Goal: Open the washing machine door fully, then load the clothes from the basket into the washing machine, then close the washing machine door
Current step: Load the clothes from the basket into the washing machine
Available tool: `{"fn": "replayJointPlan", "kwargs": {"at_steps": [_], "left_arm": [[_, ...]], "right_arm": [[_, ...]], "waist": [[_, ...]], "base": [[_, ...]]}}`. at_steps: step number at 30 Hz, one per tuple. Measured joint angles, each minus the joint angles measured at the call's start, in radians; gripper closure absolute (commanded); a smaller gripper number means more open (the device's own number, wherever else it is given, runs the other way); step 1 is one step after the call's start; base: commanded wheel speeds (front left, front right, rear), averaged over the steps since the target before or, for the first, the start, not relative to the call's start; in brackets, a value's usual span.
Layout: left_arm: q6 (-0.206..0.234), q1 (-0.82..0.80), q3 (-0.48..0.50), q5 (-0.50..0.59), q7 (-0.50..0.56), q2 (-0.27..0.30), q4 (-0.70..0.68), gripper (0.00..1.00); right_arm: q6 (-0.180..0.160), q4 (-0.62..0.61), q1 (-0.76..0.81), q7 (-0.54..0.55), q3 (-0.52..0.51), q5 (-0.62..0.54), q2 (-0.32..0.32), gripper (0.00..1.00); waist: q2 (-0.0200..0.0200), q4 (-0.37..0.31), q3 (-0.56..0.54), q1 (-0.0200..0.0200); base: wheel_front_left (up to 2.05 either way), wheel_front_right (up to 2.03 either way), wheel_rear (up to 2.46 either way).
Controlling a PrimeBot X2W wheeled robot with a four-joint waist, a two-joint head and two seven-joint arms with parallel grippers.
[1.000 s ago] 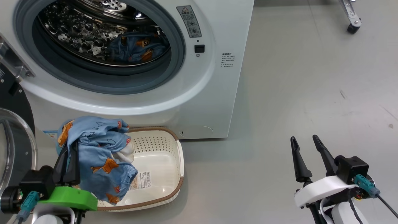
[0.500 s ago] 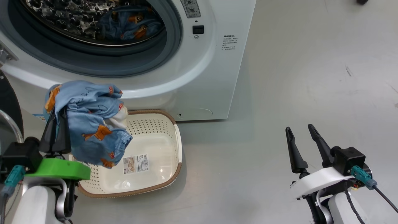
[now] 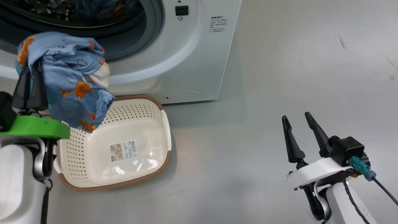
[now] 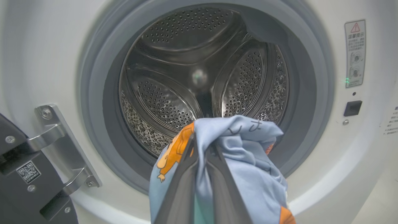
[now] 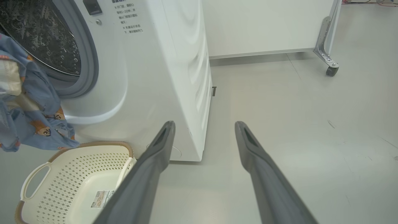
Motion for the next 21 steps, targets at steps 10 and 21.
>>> {"fn": "replayJointPlan", "kwargs": {"at_steps": [10, 21], "left_arm": [[-0.008, -0.144, -0.001, 0.001, 0.038, 0.031, 0.042, 1.0], [-0.019, -0.33, -0.024, -0.003, 0.128, 0.06, 0.11, 1.0]], "right_arm": [[-0.002, -0.019, -0.036, 0.0, 0.001, 0.001, 0.002, 0.0], [-0.011, -0.034, -0.056, 0.0, 0.009, 0.007, 0.004, 0.0]], "waist": [[0.0, -0.039, 0.081, 0.0], [0.0, -0.072, 0.192, 0.0001]], "base": [[0.0, 0.0, 0.0], [0.0, 0.0, 0.0]]}}
